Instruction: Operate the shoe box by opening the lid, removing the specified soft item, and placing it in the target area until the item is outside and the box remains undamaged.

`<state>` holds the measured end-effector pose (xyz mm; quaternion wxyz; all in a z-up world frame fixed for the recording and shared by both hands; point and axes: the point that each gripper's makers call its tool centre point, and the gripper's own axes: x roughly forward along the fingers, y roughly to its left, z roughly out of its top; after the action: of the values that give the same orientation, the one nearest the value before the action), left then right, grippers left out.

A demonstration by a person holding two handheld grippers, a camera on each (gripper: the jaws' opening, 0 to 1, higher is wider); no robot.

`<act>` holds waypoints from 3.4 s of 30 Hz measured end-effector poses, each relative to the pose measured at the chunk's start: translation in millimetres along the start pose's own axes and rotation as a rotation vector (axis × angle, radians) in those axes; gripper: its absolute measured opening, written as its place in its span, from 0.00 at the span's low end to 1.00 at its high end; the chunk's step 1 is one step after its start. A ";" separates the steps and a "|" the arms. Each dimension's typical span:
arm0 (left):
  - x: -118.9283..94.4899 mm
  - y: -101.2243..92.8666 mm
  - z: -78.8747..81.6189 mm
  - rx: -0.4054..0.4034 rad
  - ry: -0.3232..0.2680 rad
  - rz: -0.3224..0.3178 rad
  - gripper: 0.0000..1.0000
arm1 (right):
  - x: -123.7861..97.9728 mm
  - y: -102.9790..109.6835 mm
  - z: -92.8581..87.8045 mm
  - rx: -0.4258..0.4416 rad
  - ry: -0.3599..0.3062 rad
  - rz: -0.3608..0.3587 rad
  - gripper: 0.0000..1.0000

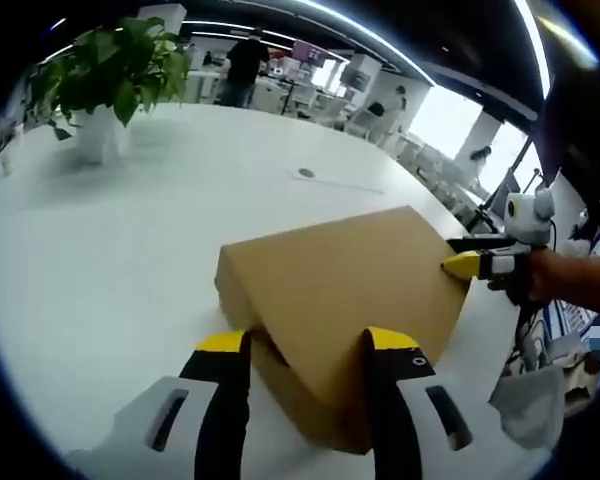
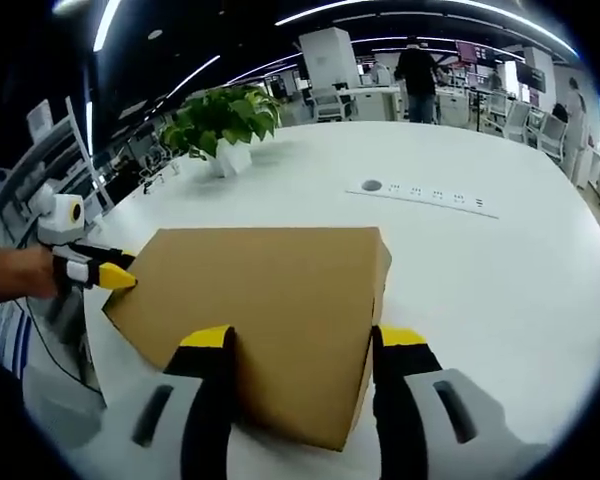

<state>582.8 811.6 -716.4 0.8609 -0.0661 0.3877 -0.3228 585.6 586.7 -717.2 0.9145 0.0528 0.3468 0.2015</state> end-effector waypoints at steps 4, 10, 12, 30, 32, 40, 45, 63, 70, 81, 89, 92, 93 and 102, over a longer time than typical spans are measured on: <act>0.4 0.4 0.8 0.004 0.006 -0.003 0.44 | -0.2 -0.3 -0.8 0.005 -0.001 -0.003 0.51; 0.0 0.2 1.1 0.006 0.013 -0.008 0.44 | -1.6 0.6 -2.4 0.012 0.003 -0.011 0.51; -0.8 -0.2 0.9 0.009 0.015 -0.009 0.44 | -2.6 0.7 -3.8 0.015 0.007 -0.012 0.50; -16.2 3.6 -6.0 0.000 0.012 -0.006 0.39 | -27.9 24.5 -30.3 0.030 0.043 -0.005 0.47; -18.2 5.3 -7.6 0.000 0.014 -0.007 0.39 | -30.8 29.1 -33.4 0.031 0.045 -0.002 0.47; -30.2 11.5 -16.8 -0.009 0.014 0.000 0.37 | -40.3 47.3 -47.5 0.030 0.062 0.013 0.45; -39.8 14.9 -23.6 -0.013 0.015 0.006 0.36 | -45.9 60.4 -56.4 0.027 0.070 0.024 0.44; -70.2 25.5 -50.2 -0.028 0.018 0.034 0.35 | -59.1 99.5 -79.5 0.025 0.069 0.044 0.43; -79.2 21.3 -60.4 -0.037 0.013 0.038 0.35 | -64.0 104.1 -84.9 0.026 0.073 0.048 0.43; -80.9 21.6 -61.8 -0.041 0.015 0.034 0.36 | -64.6 103.3 -85.2 0.031 0.064 0.050 0.43; -112.9 22.1 -27.8 -0.022 -0.241 0.040 0.47 | -89.1 101.5 -62.9 -0.025 -0.061 0.057 0.49; -131.0 10.3 -38.8 0.102 -0.227 -0.008 0.49 | -99.9 106.4 -83.1 -0.112 0.005 0.079 0.48; -133.1 9.2 -46.1 0.131 -0.197 -0.012 0.48 | -101.4 108.2 -87.8 -0.131 0.014 0.086 0.48; -131.8 -1.1 -87.2 0.330 -0.045 -0.035 0.39 | -95.6 108.6 -116.2 -0.190 0.097 0.081 0.41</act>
<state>455.6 902.6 -693.9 0.8629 0.0621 0.3088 -0.3953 408.6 642.2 -720.5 0.8887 -0.0299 0.3674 0.2727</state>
